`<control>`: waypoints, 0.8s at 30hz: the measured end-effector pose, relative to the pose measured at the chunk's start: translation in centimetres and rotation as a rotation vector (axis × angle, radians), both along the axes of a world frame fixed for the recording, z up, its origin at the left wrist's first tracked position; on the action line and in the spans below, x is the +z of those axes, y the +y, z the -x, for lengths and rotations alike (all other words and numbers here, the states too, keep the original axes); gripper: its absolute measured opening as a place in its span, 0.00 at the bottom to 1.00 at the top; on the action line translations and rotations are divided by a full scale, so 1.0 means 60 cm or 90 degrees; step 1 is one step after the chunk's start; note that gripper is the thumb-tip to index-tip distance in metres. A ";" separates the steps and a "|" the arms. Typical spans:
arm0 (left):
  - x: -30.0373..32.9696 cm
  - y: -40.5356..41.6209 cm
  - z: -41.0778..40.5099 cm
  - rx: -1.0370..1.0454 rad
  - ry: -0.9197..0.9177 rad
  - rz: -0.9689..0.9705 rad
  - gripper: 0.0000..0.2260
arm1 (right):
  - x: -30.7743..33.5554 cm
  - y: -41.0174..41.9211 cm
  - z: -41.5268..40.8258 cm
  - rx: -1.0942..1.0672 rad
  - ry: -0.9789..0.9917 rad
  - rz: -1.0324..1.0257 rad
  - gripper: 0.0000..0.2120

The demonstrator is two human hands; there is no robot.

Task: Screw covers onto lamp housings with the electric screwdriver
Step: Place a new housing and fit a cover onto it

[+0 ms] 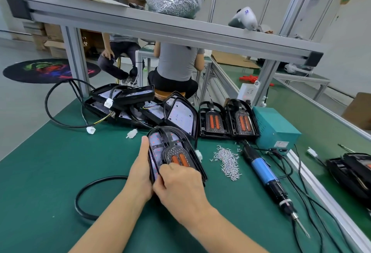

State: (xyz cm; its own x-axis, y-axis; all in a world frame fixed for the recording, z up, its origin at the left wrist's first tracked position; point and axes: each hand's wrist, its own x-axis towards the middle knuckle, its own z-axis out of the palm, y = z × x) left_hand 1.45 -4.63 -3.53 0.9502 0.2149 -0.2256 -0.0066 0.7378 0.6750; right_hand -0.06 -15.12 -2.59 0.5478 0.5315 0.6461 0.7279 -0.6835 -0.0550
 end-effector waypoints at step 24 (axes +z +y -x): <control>-0.009 0.013 0.018 0.021 0.108 -0.010 0.21 | 0.011 -0.070 -0.026 -0.020 0.253 -0.136 0.15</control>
